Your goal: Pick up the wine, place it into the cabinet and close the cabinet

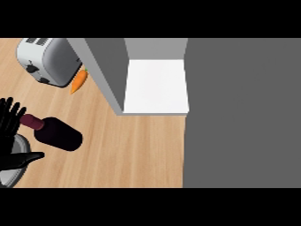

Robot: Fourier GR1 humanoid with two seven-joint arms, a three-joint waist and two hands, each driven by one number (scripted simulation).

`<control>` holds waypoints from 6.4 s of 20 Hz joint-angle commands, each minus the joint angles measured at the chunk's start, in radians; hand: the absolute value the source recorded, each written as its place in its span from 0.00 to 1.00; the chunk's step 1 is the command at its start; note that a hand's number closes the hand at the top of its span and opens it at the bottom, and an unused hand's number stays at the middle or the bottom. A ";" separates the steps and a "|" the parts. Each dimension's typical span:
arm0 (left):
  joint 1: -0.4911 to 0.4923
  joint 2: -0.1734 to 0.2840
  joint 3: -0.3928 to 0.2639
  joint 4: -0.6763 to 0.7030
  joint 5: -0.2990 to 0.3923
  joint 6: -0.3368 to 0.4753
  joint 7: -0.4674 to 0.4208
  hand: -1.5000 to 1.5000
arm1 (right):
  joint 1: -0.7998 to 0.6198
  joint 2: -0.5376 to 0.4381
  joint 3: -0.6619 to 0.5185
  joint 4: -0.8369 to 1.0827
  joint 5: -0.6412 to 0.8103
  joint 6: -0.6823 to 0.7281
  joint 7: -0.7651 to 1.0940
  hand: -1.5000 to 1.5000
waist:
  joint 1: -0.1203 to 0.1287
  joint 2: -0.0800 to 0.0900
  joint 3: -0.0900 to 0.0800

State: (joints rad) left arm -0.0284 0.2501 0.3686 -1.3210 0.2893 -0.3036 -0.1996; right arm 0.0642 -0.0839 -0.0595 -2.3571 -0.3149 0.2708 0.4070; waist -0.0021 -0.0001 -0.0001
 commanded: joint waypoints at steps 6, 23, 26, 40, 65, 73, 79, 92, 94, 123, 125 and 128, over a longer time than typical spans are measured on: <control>-0.064 0.023 0.007 0.238 -0.045 -0.032 -0.134 0.00 | 0.033 0.010 0.000 -0.077 -0.012 -0.010 0.030 0.00 | -0.003 0.000 0.000; -0.235 0.015 -0.055 0.687 -0.169 -0.029 -0.431 0.00 | 0.028 0.002 -0.027 -0.023 0.010 0.023 -0.014 0.00 | -0.005 0.001 0.000; -0.307 0.050 -0.032 0.827 -0.166 -0.049 -0.482 0.00 | 0.015 -0.009 -0.024 -0.044 -0.026 0.006 0.052 0.00 | -0.007 0.001 -0.001; -0.300 0.030 -0.026 1.038 -0.156 -0.201 -0.686 0.00 | 0.053 0.013 -0.016 -0.045 0.008 0.031 -0.009 0.00 | -0.012 0.004 -0.002; -0.122 -0.121 -0.132 0.980 -0.219 -0.130 -0.850 1.00 | -0.036 -0.007 -0.067 0.019 0.013 0.005 0.004 0.00 | 0.020 -0.004 0.001; 0.006 -0.191 -0.170 0.758 -0.176 -0.112 -0.826 1.00 | 0.043 0.026 0.001 -0.004 0.079 0.025 -0.018 0.00 | 0.016 -0.006 0.002; 0.033 -0.206 -0.220 0.566 -0.119 -0.180 -0.694 1.00 | -0.007 0.015 -0.024 0.009 0.040 0.008 0.006 0.00 | 0.017 -0.005 0.002; 0.389 -0.250 -0.485 -0.274 0.047 0.028 -0.285 1.00 | -0.005 0.045 0.005 0.069 0.081 0.024 -0.057 0.00 | 0.011 -0.002 0.001; 0.339 -0.250 -0.493 -0.331 0.066 0.092 -0.195 1.00 | 0.023 -0.017 -0.096 0.078 -0.021 0.077 -0.062 0.00 | 0.005 -0.001 0.001; -0.332 -0.250 -0.742 -0.077 -0.005 0.759 -0.025 1.00 | -0.066 0.018 -0.028 0.059 0.048 0.012 -0.017 0.00 | -0.004 0.001 0.000; -0.379 -0.250 -0.805 0.011 0.026 0.817 -0.079 1.00 | -0.028 0.042 -0.002 0.121 0.124 0.038 -0.097 0.00 | -0.007 0.002 0.000; -0.392 -0.250 -0.788 0.106 0.073 0.811 -0.160 1.00 | -0.028 0.020 -0.044 0.084 0.037 0.037 -0.059 0.00 | -0.008 0.002 0.000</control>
State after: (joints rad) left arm -0.3786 0.0001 -0.4123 -1.3444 0.3163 0.4873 -0.2770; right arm 0.0510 -0.0554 -0.0847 -2.2825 -0.2507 0.3072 0.3470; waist -0.0084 0.0007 -0.0001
